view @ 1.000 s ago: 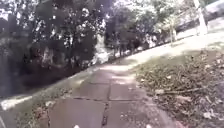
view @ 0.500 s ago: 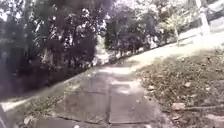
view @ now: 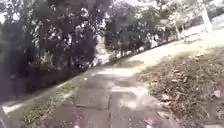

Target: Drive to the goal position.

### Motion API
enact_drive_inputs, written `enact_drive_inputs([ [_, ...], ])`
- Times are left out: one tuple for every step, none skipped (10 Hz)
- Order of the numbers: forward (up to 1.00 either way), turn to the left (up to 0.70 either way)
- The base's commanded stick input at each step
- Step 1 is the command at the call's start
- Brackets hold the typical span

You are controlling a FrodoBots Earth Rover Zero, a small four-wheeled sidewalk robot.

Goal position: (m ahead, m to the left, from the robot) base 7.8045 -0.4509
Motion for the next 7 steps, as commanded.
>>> enact_drive_inputs([
  [1.0,0.0],
  [1.0,0.0],
  [1.0,0.0],
  [1.0,0.0],
  [1.0,0.0],
  [1.0,0.0],
  [1.0,0.0],
])
